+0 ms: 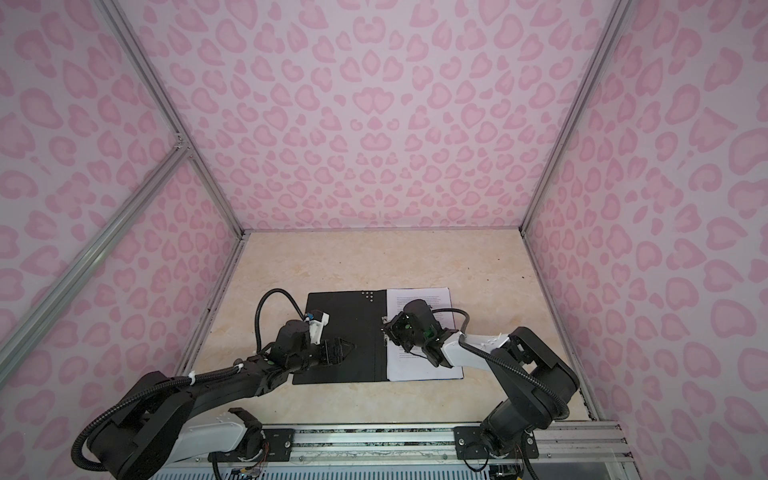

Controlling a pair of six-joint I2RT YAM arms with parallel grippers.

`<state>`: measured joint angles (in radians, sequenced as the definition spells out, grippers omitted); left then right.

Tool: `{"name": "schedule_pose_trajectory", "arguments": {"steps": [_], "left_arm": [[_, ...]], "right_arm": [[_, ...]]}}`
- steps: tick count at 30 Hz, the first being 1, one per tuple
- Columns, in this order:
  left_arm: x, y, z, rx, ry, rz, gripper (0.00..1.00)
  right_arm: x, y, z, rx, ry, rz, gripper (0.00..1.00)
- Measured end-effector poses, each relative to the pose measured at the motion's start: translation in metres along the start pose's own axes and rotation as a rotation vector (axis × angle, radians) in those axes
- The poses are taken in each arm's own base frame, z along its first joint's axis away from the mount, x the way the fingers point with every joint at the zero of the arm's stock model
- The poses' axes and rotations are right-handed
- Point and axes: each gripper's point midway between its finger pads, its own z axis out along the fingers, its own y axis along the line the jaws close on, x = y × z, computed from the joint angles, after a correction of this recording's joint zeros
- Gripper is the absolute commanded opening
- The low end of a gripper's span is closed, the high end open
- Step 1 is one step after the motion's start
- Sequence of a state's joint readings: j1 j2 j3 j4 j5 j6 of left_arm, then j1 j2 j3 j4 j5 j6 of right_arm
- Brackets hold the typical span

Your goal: Put the files into the folder

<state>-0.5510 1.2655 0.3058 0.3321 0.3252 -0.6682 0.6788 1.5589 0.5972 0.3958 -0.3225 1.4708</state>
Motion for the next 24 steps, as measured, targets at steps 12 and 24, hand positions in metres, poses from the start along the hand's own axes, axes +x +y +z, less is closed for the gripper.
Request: {"name": "schedule_pose_trajectory", "arguments": {"steps": [12,24], "left_arm": [[-0.001,0.0,0.002,-0.001,0.001,0.0,0.98],[-0.002,0.001,0.004,-0.005,0.004,-0.002,0.98]], "right_arm": [[0.004,-0.011,-0.003,0.017,0.008,0.002,0.04],[0.006,-0.019,-0.007,-0.004,0.007,-0.005,0.0]]}}
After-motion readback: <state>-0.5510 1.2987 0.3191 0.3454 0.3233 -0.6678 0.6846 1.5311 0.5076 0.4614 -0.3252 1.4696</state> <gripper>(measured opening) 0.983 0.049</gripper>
